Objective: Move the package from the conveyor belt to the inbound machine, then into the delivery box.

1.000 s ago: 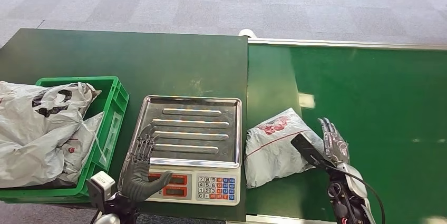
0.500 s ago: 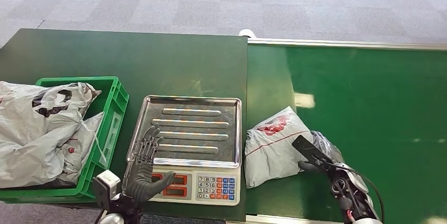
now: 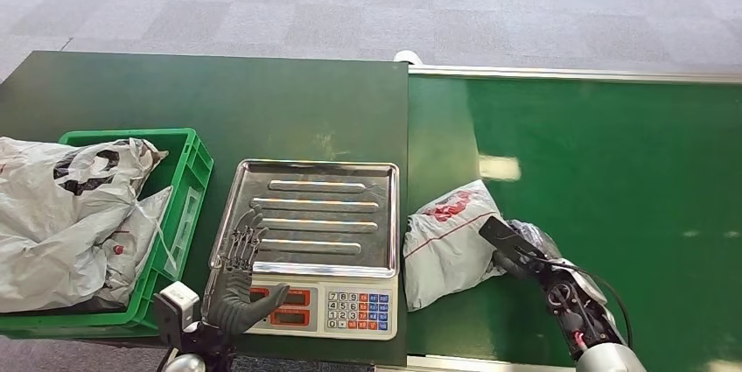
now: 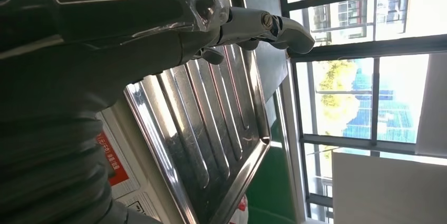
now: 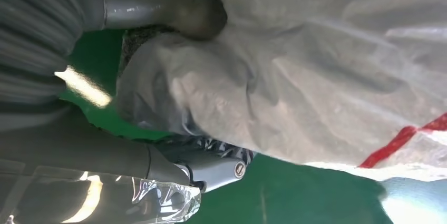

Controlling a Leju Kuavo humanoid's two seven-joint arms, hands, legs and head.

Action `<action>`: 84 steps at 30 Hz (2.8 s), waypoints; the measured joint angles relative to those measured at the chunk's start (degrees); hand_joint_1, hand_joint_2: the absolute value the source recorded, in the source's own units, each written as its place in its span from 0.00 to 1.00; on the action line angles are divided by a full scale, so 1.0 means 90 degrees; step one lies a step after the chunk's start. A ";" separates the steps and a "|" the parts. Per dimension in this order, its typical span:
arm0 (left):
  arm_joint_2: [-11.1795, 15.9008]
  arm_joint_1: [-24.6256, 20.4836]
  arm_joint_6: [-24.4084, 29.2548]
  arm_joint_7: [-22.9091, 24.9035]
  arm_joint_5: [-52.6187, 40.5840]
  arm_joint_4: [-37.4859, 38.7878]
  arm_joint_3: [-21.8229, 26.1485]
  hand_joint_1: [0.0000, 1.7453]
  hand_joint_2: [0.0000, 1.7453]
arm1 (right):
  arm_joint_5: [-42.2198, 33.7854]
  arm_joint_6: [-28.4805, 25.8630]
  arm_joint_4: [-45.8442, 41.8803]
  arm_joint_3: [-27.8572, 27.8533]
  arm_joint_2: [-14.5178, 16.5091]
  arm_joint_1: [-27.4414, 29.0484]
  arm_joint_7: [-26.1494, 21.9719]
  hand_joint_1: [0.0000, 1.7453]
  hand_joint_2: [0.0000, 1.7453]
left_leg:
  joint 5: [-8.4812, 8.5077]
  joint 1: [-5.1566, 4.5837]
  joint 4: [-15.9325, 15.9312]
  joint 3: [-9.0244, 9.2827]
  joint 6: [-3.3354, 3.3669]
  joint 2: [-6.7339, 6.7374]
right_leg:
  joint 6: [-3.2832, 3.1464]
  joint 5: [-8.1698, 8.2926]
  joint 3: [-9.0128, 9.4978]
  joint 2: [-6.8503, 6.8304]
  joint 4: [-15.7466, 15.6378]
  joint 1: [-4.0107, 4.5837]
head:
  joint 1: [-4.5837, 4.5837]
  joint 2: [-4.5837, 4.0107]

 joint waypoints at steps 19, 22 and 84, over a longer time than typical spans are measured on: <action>-0.0014 -0.0008 -0.0008 -0.0028 -0.0071 -0.0007 0.0062 0.00 1.00 | -0.0630 -0.0591 -0.0109 0.0209 0.0222 0.0058 -0.0940 1.00 1.00 | -0.0002 0.0000 -0.0001 -0.0027 0.0000 -0.0002 | 0.0000 0.0000 -0.0021 0.0000 0.0001 0.0001 | -0.0001 0.0000; -0.0027 0.0028 -0.0048 -0.0082 -0.0121 -0.0026 0.0101 0.00 1.00 | -0.0942 -0.0814 -0.0475 0.0200 0.0279 0.0188 -0.1382 1.00 1.00 | -0.0001 0.0000 -0.0001 -0.0029 0.0000 -0.0003 | 0.0000 0.0000 -0.0025 0.0000 0.0001 0.0001 | -0.0001 0.0000; -0.0273 0.0158 0.0885 -0.0419 -0.0154 -0.1077 0.0489 0.00 1.00 | -0.3895 -0.0242 -0.6066 -0.0027 0.0198 0.0279 -0.2422 1.00 1.00 | 0.0001 -0.0003 0.0000 -0.0059 0.0001 -0.0001 | 0.0000 0.0004 -0.0049 0.0000 0.0002 -0.0002 | -0.0002 0.0000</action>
